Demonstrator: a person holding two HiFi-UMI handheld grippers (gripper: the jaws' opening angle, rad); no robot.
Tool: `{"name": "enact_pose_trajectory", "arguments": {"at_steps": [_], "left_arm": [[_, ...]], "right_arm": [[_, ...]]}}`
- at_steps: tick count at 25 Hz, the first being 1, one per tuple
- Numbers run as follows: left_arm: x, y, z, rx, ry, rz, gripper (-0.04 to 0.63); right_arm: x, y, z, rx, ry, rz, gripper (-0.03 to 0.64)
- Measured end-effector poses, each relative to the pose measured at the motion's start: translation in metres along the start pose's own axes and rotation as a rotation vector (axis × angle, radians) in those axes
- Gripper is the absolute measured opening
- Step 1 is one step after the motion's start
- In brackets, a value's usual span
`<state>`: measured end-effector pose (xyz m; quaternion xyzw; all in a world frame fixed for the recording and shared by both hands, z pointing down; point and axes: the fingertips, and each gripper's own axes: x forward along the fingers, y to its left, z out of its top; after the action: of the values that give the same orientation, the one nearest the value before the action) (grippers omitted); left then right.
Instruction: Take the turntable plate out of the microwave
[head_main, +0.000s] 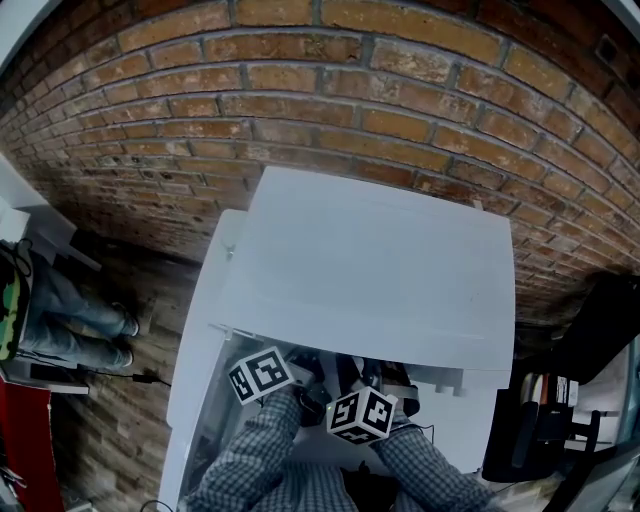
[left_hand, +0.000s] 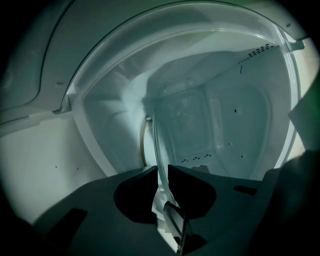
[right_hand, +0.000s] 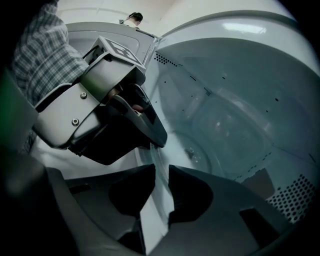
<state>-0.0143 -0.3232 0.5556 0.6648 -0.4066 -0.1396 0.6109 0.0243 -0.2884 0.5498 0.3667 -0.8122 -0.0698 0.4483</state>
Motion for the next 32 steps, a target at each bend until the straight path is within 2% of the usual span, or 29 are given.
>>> {"name": "enact_pose_trajectory", "arguments": {"at_steps": [2,6,9,11,13,16,20,22,24,27,30,32], "left_arm": [[0.003,-0.002,0.001,-0.015,-0.010,-0.015,0.040],[0.010,-0.005,0.011,-0.112,-0.063,-0.069,0.038],[0.011,-0.004,0.011,-0.157,-0.074,-0.085,0.034],[0.012,-0.005,0.010,-0.165,-0.070,-0.092,0.034],[0.012,-0.005,0.010,-0.166,-0.068,-0.095,0.032],[0.012,-0.006,0.010,-0.170,-0.070,-0.110,0.032],[0.010,-0.008,0.009,-0.178,-0.071,-0.129,0.031],[0.010,-0.008,0.008,-0.180,-0.070,-0.133,0.030],[0.010,-0.009,0.009,-0.182,-0.070,-0.139,0.030],[0.009,-0.010,0.008,-0.190,-0.069,-0.144,0.030],[0.006,-0.010,0.006,-0.190,-0.065,-0.141,0.030],[0.004,-0.010,0.004,-0.189,-0.062,-0.139,0.031]], "right_arm": [[-0.001,-0.001,0.000,-0.004,-0.004,0.004,0.084],[-0.004,-0.002,0.006,0.015,-0.031,0.011,0.081],[-0.006,-0.002,0.006,0.037,-0.048,0.010,0.081],[-0.011,-0.005,0.006,0.081,-0.062,-0.001,0.081],[-0.020,-0.006,0.007,0.187,-0.089,0.003,0.074],[-0.034,0.002,0.003,0.481,-0.149,0.086,0.066],[-0.044,0.023,-0.008,1.056,-0.261,0.305,0.066],[-0.046,0.021,-0.015,1.368,-0.344,0.376,0.066],[-0.045,0.014,-0.023,1.612,-0.419,0.414,0.067],[-0.043,0.002,-0.032,1.826,-0.529,0.421,0.112],[-0.041,-0.011,-0.034,1.947,-0.635,0.385,0.119],[-0.038,-0.017,-0.038,1.995,-0.665,0.356,0.118]]}}
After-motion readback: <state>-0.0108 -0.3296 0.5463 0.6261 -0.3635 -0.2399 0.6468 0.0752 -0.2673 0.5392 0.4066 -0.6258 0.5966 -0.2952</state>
